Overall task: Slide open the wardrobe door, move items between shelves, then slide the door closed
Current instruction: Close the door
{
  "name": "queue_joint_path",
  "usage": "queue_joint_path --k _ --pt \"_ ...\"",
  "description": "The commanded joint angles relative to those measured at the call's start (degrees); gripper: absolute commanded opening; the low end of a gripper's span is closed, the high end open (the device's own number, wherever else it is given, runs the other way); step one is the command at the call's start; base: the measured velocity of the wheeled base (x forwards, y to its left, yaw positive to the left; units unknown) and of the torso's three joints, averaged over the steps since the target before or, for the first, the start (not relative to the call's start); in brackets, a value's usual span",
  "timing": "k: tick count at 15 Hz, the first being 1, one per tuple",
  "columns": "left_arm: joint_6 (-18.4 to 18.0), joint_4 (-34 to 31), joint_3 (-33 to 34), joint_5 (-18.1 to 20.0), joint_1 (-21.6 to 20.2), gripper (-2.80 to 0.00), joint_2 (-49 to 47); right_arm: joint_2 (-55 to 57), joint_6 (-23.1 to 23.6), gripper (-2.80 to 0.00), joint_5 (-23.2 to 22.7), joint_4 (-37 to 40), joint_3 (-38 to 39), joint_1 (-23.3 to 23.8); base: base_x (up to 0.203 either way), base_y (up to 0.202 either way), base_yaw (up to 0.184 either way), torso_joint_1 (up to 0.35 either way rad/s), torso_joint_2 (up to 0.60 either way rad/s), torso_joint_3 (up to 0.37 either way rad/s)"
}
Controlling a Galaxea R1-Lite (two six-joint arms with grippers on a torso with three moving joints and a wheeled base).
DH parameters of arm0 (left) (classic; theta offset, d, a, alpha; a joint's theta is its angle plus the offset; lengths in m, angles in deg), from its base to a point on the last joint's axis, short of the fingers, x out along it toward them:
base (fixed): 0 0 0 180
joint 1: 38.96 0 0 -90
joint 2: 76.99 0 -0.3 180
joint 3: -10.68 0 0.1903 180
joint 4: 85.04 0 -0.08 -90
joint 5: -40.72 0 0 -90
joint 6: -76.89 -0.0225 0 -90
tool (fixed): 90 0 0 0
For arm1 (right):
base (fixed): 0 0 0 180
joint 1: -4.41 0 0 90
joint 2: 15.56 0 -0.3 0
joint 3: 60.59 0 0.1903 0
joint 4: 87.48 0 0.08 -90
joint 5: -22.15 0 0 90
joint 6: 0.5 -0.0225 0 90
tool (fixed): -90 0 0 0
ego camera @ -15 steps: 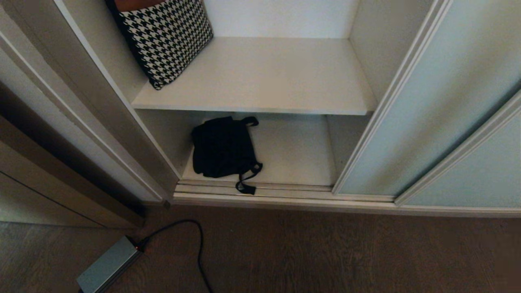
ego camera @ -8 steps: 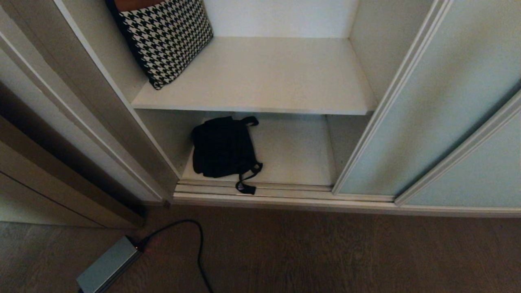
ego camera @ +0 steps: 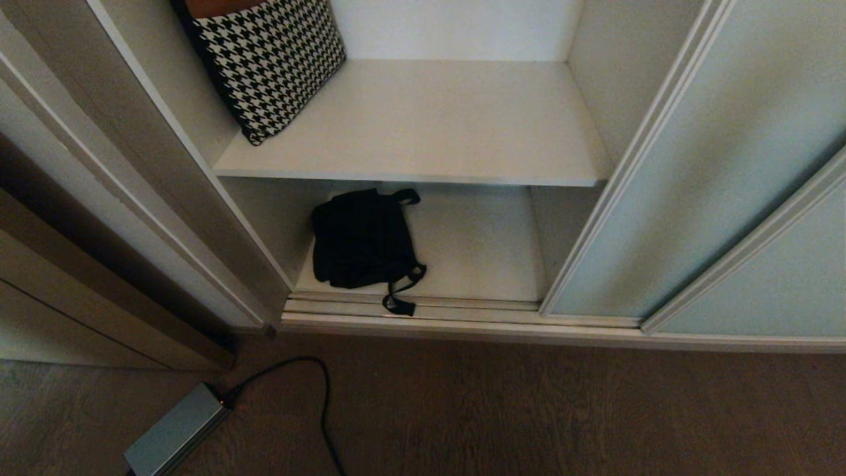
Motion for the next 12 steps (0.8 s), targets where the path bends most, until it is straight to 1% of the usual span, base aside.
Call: queue_joint_path --k 1,2,3,4,8,10,12 --pt "0.04 0.05 0.0 -0.03 -0.03 -2.8 -0.07 6.65 -2.96 -2.8 -8.82 0.37 -1.56 1.68 0.0 0.0 0.0 0.0 0.0 0.0" --pt "0.04 0.05 0.0 -0.03 -0.03 -2.8 -0.06 8.03 -4.83 -2.8 -12.02 0.22 -1.99 1.74 0.0 0.0 0.0 0.0 0.0 0.0" --pt "0.04 0.05 0.0 -0.03 -0.03 -2.8 0.01 9.39 -5.61 -2.8 -13.68 0.24 -2.57 1.69 0.0 0.0 0.0 0.0 0.0 0.0" --pt "0.04 0.05 0.0 -0.03 -0.03 -2.8 0.0 10.69 -5.84 -2.8 -14.18 0.26 -3.03 1.56 0.0 0.0 0.0 0.0 0.0 0.0" --pt "0.04 0.05 0.0 -0.03 -0.03 -2.8 0.01 15.7 -5.91 -2.8 -14.35 0.22 -6.46 0.82 0.0 0.0 0.0 0.0 0.0 0.0" --pt "0.04 0.05 0.0 -0.03 -0.03 -2.8 -0.07 18.07 -5.91 -2.8 -14.17 0.18 -9.5 0.81 0.0 0.0 0.0 0.0 0.0 0.0" --pt "0.04 0.05 0.0 -0.03 -0.03 -2.8 -0.07 20.14 -5.87 -2.8 -13.68 -1.77 -10.34 0.74 0.0 0.0 0.0 0.0 0.0 0.0"
